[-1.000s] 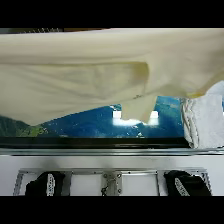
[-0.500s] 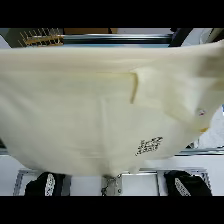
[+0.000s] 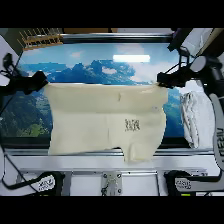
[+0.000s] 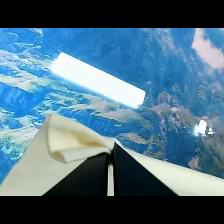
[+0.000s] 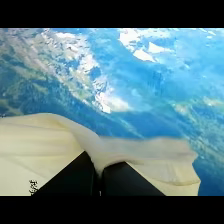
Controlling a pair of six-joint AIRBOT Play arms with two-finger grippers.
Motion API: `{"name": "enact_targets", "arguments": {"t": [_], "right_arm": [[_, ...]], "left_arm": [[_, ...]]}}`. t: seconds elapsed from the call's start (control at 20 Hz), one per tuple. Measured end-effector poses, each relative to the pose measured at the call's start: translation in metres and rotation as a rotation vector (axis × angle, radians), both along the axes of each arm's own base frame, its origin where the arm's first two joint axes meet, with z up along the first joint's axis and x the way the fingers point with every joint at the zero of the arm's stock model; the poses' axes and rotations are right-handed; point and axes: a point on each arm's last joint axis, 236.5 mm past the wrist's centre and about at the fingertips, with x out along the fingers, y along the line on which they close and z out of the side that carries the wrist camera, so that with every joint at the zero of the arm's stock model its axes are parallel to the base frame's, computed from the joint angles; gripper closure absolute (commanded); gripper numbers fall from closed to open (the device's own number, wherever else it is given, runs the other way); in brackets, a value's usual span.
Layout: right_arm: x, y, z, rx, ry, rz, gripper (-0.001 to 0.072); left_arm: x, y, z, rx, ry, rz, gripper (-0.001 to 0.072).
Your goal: Fold the clothes and pants, and hang the long-sleeved shirts on hangers.
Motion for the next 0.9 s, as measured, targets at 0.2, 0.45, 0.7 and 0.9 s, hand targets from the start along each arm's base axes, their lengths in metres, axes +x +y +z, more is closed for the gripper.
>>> {"name": "enact_targets", "arguments": {"t": [0.2,0.45,0.7,0.9], "right_arm": [[0.042,-0.006,-0.034,0.002,-0.062,-0.036,0.0701],[0.051,-0.02,-0.042,-0.023,-0.084,-0.053,0.0703],[0.006,-0.022,-0.08,-0.06,0.022,-0.027,0.0702],[-0.033,-0.022,-0.121,-0.068,0.117,-0.024,0.0699]], "left_arm": [[0.043,-0.007,-0.045,-0.017,0.056,-0.027,0.0702],[0.047,0.0,-0.058,-0.026,0.075,-0.014,0.0702],[0.002,0.0,-0.097,-0.024,0.147,0.018,0.0701],[-0.035,-0.003,-0.141,-0.026,0.222,0.047,0.0702]]}}
